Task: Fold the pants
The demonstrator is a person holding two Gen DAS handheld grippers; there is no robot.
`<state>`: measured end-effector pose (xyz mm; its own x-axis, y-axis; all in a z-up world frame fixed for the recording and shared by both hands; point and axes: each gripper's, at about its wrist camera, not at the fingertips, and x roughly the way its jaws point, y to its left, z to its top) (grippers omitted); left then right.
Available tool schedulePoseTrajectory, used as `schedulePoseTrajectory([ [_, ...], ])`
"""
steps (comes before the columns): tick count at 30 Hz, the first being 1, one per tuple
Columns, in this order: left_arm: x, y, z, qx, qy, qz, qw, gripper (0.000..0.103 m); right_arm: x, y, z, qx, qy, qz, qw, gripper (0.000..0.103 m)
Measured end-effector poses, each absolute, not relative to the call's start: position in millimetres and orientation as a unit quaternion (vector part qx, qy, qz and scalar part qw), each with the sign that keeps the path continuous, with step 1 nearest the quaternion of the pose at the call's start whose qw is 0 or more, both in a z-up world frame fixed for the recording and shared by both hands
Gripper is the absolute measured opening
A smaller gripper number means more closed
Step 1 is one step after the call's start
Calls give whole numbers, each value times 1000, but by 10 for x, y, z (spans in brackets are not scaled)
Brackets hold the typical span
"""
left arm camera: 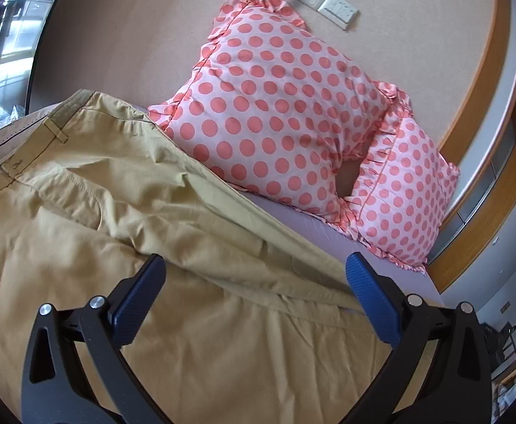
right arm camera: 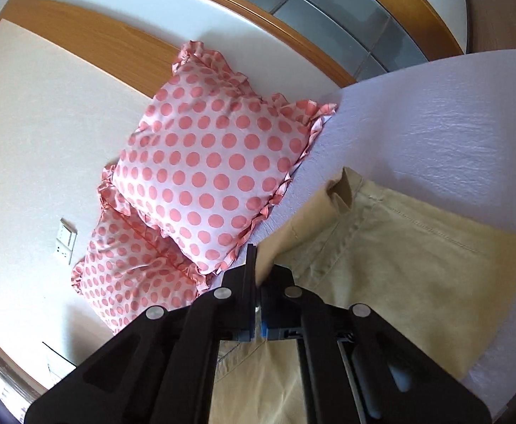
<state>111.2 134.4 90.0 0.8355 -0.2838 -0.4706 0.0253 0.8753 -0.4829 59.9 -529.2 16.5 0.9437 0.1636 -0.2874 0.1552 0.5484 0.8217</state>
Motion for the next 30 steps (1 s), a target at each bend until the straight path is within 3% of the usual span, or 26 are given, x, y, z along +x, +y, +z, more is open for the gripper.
schedulePoseTrajectory([
  [10, 2806, 1479, 698, -191, 411, 58, 890, 95, 388, -5298, 113, 467, 160, 16, 870, 2],
  [12, 3045, 1540, 553, -181, 447, 89, 872, 67, 388, -5286, 115, 466, 160, 16, 870, 2],
  [14, 3073, 1681, 427, -225, 468, 68, 852, 7, 389, -5294, 115, 467, 159, 20, 870, 2],
  [16, 2801, 1832, 423, -286, 449, 47, 845, 6, 390, -5307, 131, 464, 160, 21, 871, 2],
  [22, 1222, 1832, 725, -238, 373, 0, 897, 9, 252, -5469, 144, 449, 154, -7, 880, 2],
  [26, 236, 1802, 450, -249, 374, 1, 893, 10, 138, -5578, 2, 450, 174, -41, 875, 2],
  [30, -183, 1776, 181, -270, 384, 8, 883, 10, 59, -5629, -182, 456, 201, -65, 865, 2],
])
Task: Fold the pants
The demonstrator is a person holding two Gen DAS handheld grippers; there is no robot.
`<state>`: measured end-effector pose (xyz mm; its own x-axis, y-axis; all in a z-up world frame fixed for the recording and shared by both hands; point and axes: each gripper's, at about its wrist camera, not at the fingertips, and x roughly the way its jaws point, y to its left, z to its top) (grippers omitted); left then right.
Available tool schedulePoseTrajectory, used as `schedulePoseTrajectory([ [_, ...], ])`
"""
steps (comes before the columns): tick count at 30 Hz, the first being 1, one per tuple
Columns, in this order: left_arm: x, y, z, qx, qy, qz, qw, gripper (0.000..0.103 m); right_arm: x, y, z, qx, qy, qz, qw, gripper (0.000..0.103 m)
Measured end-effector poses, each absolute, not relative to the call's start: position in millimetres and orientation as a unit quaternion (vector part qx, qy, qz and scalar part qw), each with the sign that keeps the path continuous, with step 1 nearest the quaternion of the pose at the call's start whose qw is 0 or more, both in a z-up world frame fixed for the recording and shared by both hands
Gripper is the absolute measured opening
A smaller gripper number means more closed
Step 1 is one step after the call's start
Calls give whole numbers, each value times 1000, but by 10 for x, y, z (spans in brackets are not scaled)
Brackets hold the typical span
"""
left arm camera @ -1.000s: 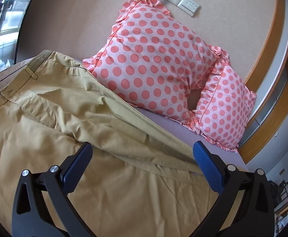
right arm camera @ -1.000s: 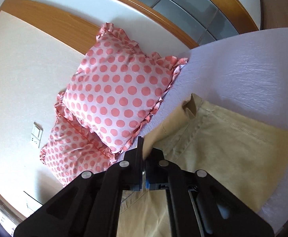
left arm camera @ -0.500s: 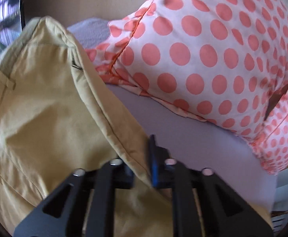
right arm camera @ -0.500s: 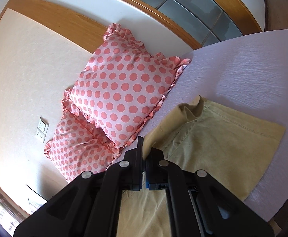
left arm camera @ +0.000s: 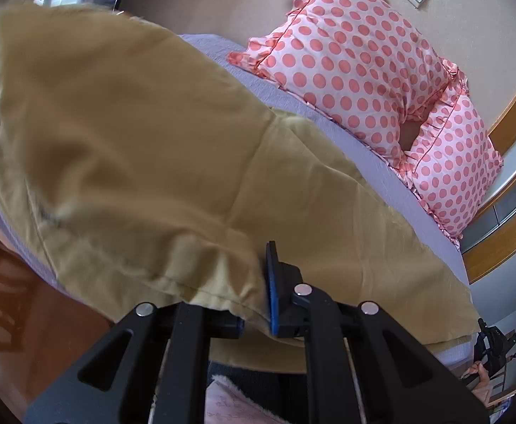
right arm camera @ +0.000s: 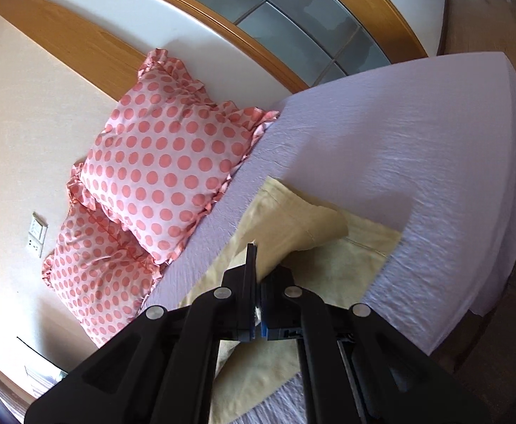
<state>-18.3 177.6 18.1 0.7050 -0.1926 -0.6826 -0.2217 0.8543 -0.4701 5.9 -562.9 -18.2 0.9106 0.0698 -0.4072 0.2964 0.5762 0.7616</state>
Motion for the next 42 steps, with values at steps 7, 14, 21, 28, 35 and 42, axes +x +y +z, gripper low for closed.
schedulePoseTrajectory([
  [7, -276, 1701, 152, -261, 371, 4, 891, 19, -60, -5615, -266, 435, 235, -110, 862, 17],
  [14, -506, 1688, 179, -262, 340, -24, 903, 53, -265, -5606, -219, 390, 220, -167, 878, 64],
  [21, -817, 1834, 23, -306, 314, -68, 896, 58, -188, -5399, -299, 375, 224, -113, 892, 37],
  [28, -1008, 1986, -74, -332, 298, -60, 893, 65, 138, -5005, -22, 324, 196, -32, 925, 2],
  [35, -1070, 1980, -58, -324, 288, -61, 899, 71, 497, -3733, 727, 193, 172, 122, 958, 2],
  [42, -1067, 2057, -119, -335, 281, -77, 896, 73, 330, -4709, 406, 237, 211, -145, 937, 3],
])
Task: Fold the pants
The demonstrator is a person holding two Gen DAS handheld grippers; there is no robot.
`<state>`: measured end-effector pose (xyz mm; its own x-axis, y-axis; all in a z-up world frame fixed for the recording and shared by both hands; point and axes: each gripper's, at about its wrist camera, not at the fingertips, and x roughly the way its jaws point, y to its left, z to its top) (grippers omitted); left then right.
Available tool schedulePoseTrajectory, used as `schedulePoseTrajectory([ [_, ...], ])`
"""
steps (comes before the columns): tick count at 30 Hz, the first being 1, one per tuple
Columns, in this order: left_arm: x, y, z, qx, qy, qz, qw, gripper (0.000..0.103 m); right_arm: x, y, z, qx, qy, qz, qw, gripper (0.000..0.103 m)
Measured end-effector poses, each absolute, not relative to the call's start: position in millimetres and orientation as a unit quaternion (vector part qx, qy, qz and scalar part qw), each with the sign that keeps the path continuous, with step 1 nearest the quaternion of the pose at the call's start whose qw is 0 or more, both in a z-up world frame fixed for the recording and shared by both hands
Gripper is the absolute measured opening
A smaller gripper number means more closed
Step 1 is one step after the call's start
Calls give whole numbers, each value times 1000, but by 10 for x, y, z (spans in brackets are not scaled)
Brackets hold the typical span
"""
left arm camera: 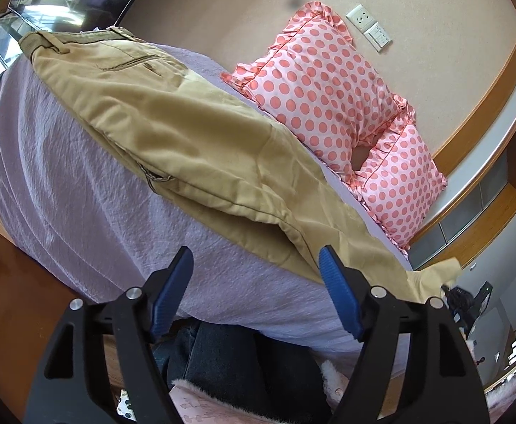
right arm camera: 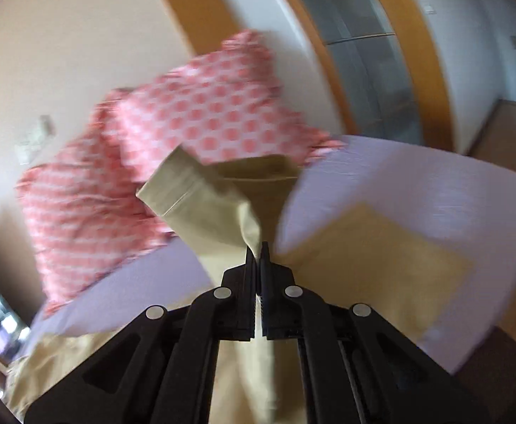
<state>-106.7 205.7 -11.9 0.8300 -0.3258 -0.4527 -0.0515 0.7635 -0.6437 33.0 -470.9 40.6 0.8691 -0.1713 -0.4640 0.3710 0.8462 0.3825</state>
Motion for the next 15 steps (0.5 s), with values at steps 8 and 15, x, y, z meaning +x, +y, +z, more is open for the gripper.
schedulePoseTrajectory([
  [8, -953, 1946, -166, -332, 291, -107, 891, 74, -159, -5582, -24, 347, 255, -246, 868, 71],
  [15, -995, 1957, -169, -335, 287, -104, 891, 77, -49, -5348, -168, 345, 251, -191, 884, 40],
])
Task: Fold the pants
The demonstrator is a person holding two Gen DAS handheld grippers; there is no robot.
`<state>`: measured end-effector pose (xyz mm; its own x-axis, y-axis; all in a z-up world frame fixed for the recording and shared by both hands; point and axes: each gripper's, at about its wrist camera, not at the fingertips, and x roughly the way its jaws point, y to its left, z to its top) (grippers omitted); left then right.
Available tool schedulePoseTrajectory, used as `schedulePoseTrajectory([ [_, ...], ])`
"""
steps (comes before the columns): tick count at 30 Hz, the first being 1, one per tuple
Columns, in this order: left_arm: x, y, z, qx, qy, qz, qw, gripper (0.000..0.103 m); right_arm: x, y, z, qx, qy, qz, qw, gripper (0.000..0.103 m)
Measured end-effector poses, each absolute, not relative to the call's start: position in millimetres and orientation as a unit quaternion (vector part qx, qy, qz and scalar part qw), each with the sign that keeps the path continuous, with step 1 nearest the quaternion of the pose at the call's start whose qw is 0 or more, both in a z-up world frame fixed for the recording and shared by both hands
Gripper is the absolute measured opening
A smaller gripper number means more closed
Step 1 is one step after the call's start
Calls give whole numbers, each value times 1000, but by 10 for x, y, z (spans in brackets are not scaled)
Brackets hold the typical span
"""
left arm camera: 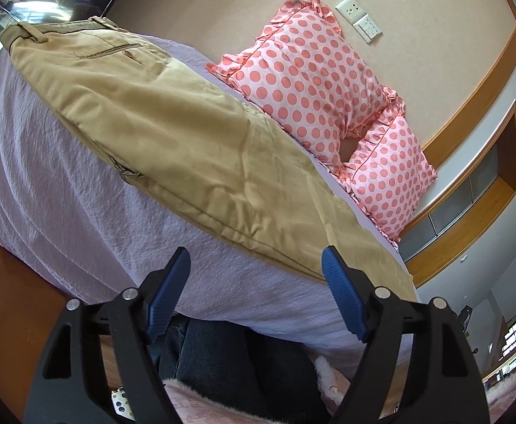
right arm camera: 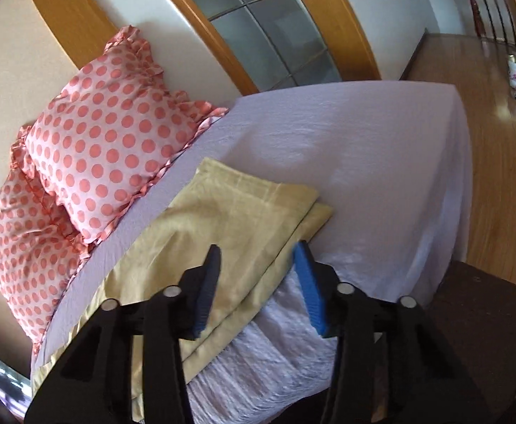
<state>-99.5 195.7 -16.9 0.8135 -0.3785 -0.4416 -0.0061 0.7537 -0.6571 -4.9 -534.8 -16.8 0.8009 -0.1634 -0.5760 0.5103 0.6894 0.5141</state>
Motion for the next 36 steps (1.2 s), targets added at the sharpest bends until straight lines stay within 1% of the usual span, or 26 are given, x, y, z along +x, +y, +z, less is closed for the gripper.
schedulePoseTrajectory([
  [1, -1001, 1964, -171, -336, 287, -104, 891, 77, -24, -5305, -185, 340, 252, -180, 888, 34],
  [3, -996, 1969, -172, -335, 288, -105, 891, 77, 19, -5244, -243, 340, 248, -157, 894, 12],
  [5, -994, 1963, -166, -333, 289, -107, 891, 77, 51, -5201, -248, 334, 233, -139, 902, 8],
  [7, -993, 1958, -151, -328, 290, -105, 893, 77, 87, -5141, -197, 324, 219, -131, 911, 7],
  [10, -1000, 1957, -124, -324, 286, -100, 896, 78, 243, -4896, 80, 291, 197, -86, 932, 7],
  [13, -1009, 1959, -109, -326, 282, -97, 897, 80, 398, -4364, 479, 244, 169, 7, 955, 7],
  [15, -1012, 1940, -95, -324, 282, -93, 898, 82, 481, -3857, 704, 215, 160, 100, 958, 7],
  [18, -1012, 1917, -67, -321, 279, -93, 900, 83, 503, -2993, 840, 157, 175, 242, 941, 7],
  [20, -1012, 1919, -43, -320, 274, -95, 902, 86, 466, -2348, 750, 94, 218, 332, 913, 7],
  [22, -1005, 1934, -24, -320, 269, -92, 904, 89, 395, -1796, 530, 13, 276, 387, 880, 18],
  [23, -999, 1945, -24, -323, 267, -94, 903, 89, 345, -1614, 418, -22, 297, 397, 868, 39],
  [24, -985, 1959, -30, -327, 267, -97, 901, 89, 290, -1487, 317, -53, 311, 396, 863, 62],
  [25, -966, 1970, -39, -332, 267, -101, 899, 89, 252, -1447, 263, -60, 314, 397, 860, 69],
  [26, -936, 1974, -53, -336, 270, -104, 896, 90, 230, -1471, 246, -53, 313, 403, 858, 73],
  [28, -854, 1949, -85, -342, 281, -109, 890, 90, 245, -1580, 277, -24, 312, 409, 857, 78],
  [29, -822, 1929, -91, -343, 284, -112, 888, 90, 272, -1620, 309, -16, 311, 403, 861, 84],
  [30, -790, 1903, -87, -343, 285, -114, 888, 90, 279, -1683, 327, -7, 307, 396, 866, 86],
  [36, -611, 1827, -59, -331, 303, -82, 890, 90, 342, -1778, 268, 26, 322, 378, 868, 87],
])
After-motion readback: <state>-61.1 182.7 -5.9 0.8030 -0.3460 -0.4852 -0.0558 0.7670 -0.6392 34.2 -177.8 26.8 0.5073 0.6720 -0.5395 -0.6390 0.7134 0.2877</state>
